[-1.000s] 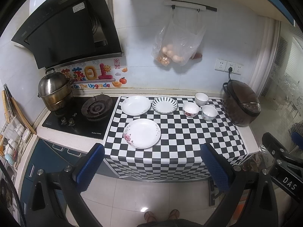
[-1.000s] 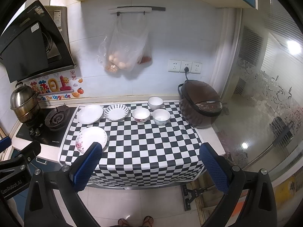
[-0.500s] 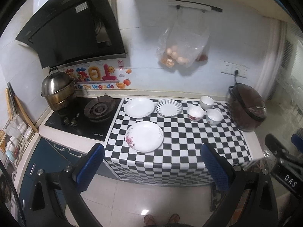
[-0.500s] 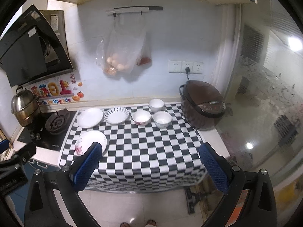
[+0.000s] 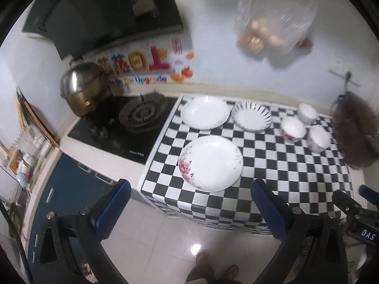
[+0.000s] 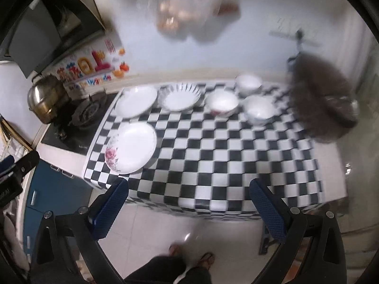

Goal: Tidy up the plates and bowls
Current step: 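Grasp the pink-floral plate rim with the left tool while the right tool grips it too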

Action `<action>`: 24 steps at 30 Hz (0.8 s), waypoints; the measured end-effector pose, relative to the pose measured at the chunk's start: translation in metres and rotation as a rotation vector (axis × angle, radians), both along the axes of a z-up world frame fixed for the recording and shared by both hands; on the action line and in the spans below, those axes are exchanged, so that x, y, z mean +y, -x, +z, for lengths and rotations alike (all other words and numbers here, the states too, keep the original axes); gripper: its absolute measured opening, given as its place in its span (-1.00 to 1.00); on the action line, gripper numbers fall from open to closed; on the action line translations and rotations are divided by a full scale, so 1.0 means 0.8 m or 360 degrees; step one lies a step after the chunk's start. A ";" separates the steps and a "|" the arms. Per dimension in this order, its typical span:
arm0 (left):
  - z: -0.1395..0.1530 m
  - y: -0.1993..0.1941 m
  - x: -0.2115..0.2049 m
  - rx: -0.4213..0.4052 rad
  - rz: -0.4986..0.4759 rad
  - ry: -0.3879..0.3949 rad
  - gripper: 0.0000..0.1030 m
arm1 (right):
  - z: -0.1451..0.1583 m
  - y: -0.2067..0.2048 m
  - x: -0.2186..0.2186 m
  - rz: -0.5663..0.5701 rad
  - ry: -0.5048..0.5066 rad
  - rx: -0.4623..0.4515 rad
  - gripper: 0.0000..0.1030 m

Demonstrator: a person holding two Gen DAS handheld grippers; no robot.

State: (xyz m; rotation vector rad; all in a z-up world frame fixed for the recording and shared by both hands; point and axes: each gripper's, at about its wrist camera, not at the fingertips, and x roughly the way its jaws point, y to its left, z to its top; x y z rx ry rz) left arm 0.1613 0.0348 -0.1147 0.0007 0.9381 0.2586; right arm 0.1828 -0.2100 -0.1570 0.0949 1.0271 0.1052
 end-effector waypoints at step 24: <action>-0.312 -0.299 0.177 0.0891 -0.0181 0.0377 0.28 | -0.323 -0.333 0.158 0.0016 -0.0295 0.0906 0.36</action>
